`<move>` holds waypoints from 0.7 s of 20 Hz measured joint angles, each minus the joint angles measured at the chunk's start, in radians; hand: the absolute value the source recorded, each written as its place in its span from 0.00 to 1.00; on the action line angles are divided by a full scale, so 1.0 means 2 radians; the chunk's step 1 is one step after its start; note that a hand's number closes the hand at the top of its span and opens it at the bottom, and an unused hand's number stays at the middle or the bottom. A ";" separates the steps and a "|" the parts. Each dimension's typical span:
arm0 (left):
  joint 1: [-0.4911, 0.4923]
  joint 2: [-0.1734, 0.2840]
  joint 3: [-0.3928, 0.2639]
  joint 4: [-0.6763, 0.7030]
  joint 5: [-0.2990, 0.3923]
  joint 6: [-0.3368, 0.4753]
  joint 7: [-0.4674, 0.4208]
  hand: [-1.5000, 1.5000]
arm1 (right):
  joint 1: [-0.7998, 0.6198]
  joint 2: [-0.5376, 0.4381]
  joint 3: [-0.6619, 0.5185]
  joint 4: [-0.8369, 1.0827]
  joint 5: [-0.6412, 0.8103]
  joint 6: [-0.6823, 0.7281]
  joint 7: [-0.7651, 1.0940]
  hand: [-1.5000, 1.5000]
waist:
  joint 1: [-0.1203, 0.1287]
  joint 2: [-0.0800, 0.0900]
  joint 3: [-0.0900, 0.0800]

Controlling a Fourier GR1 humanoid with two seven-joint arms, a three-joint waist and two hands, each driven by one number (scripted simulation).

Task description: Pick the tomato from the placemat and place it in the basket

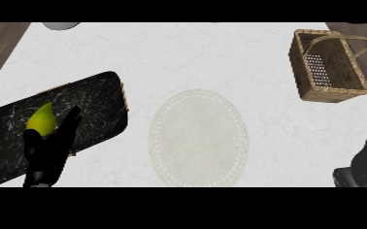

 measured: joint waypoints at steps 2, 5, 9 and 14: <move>-0.003 0.000 -0.001 0.001 -0.001 -0.002 0.002 0.50 | -0.018 -0.023 -0.022 0.026 -0.010 0.010 -0.004 1.00 | 0.002 0.001 0.000; -0.007 -0.002 -0.001 0.002 -0.001 -0.004 0.003 0.50 | -0.032 -0.049 -0.046 0.061 -0.022 0.021 -0.013 1.00 | 0.005 0.002 0.000; -0.008 -0.002 -0.002 0.003 -0.002 -0.010 -0.005 0.50 | -0.038 -0.087 -0.071 0.112 -0.032 0.036 -0.035 1.00 | 0.010 0.004 -0.001; -0.011 -0.004 -0.002 0.005 -0.004 -0.015 -0.009 0.50 | -0.027 -0.120 -0.091 0.168 -0.040 0.044 -0.071 1.00 | 0.015 0.006 0.000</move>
